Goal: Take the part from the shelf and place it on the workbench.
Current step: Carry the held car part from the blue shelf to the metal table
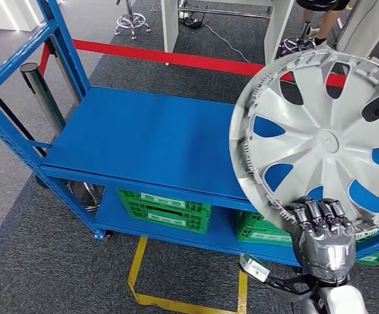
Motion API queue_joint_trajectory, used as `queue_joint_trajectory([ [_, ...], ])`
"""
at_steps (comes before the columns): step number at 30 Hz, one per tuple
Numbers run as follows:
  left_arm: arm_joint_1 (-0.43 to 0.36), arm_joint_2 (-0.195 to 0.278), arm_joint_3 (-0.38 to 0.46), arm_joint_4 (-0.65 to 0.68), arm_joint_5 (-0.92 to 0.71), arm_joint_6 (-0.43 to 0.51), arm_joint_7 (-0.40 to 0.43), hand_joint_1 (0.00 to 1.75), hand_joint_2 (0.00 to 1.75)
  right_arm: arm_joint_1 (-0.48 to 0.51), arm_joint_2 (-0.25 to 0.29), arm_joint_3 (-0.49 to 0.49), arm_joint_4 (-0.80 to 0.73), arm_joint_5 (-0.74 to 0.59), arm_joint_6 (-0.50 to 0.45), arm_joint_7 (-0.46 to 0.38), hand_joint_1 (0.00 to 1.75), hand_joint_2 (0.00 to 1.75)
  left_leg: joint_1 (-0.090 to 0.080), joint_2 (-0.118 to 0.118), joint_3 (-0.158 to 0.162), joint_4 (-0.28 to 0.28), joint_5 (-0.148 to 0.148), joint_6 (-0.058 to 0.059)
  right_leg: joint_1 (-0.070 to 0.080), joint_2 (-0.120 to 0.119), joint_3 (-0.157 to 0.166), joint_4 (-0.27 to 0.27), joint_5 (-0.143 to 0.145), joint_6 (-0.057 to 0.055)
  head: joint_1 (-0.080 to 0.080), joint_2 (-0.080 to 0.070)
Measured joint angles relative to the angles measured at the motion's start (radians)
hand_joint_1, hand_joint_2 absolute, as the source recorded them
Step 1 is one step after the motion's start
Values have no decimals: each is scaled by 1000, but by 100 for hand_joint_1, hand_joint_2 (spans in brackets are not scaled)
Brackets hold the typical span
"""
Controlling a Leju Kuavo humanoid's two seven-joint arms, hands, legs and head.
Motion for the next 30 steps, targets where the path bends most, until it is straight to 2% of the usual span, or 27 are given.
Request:
queue_joint_trajectory([
  [4, -1, -1, 5, 0, -4, -2, 4, 0, 175, 4, -1, 2, 1, 0, 0, 13, 175, 175, 9, 3, 7, -23, 17, 15, -1, 1, -7, 5, -10, 9, 1, 0],
  [8, -1, -3, 5, 0, -5, -2, 5, 0, 175, 5, -4, 3, 2, 0, 0, 16, 175, 175, 8, 4, 10, -27, 19, 17, 0, 0, -11, 13, -20, 9, 2, 0],
  [10, 0, -5, 12, 0, -12, -2, 10, 0, 175, 13, -9, 5, 6, 0, 0, 34, 175, 175, 6, 5, 8, -28, 22, 20, 3, -1, -65, 133, -71, 6, 3, 0],
  [11, 0, -6, 17, 0, -17, -3, 13, 0, 175, 18, -14, 8, 10, 0, 0, 50, 175, 175, 5, 4, 6, -26, 23, 21, 5, -1, -87, 181, -79, 4, 3, 0],
  [12, 0, -8, 23, 0, -23, -4, 17, 0, 175, 23, -19, 13, 14, 0, 2, 71, 175, 175, 4, 4, 5, -23, 22, 21, 5, -1, -96, 203, -73, 1, 4, 0],
  [14, -1, -10, 32, 0, -31, -8, 24, 0, 175, 25, -32, 25, 18, 0, 6, 116, 175, 175, 2, 2, 2, -18, 20, 16, 8, 2, -42, 94, -13, -6, 3, 0],
  [15, -2, -11, 35, 0, -34, -9, 27, 0, 175, 24, -39, 34, 18, 0, 9, 138, 175, 175, 1, 1, 0, -15, 21, 11, 9, 4, -18, 48, 1, -9, 3, 0],
  [17, -3, -13, 42, 0, -37, -12, 31, 0, 175, 22, -52, 55, 19, -1, 14, 172, 175, 175, 1, 1, -7, -13, 26, 0, 13, 8, -2, 19, 2, -14, 3, 0],
  [19, -3, -13, 48, 0, -40, -13, 32, 0, 175, 21, -62, 70, 19, -2, 18, 191, 175, 175, 0, 2, -12, -8, 25, -12, 10, 5, -7, 11, 9, -25, 3, 0],
  [20, -3, -13, 50, 0, -42, -13, 33, 0, 175, 20, -65, 77, 20, -2, 21, 204, 175, 175, 1, 5, -16, 4, 9, -19, 7, 2, -9, 8, 14, -33, 1, 0],
  [22, -2, -13, 55, -2, -49, -15, 35, 0, 175, 16, -74, 98, 20, -3, 34, 245, 175, 175, 8, 14, -42, 84, -59, -34, 3, -5, -17, 3, 24, -46, -3, 0],
  [24, -3, -17, 61, -7, -57, -17, 40, 0, 175, 13, -89, 126, 20, -4, 52, 296, 175, 175, 18, 18, -75, 202, -130, -46, 3, -11, -27, 5, 32, -49, -5, 0],
  [25, -3, -18, 64, -11, -62, -19, 43, 0, 175, 13, -97, 144, 21, -4, 61, 321, 175, 175, 23, 18, -81, 239, -143, -51, 3, -13, -33, 6, 35, -48, -5, 0],
  [26, -2, -20, 68, -15, -67, -21, 46, 0, 175, 14, -105, 162, 21, -6, 70, 346, 175, 175, 28, 19, -71, 241, -136, -56, 2, -15, -40, 9, 39, -46, -5, 0],
  [27, -2, -22, 72, -20, -73, -23, 49, 0, 175, 14, -113, 181, 22, -8, 76, 369, 175, 175, 33, 20, -45, 209, -113, -60, 0, -17, -46, 12, 42, -43, -5, 0],
  [28, -2, -23, 77, -25, -80, -25, 51, 0, 175, 14, -121, 200, 22, -12, 82, 392, 175, 175, 37, 22, -6, 148, -82, -63, -2, -18, -52, 16, 45, -39, -5, 0],
  [30, -3, -29, 86, -33, -93, -29, 53, 0, 175, 15, -136, 227, 21, -22, 90, 423, 175, 175, 39, 22, 64, 25, -48, -64, -3, -20, -62, 22, 52, -28, -6, 0],
])
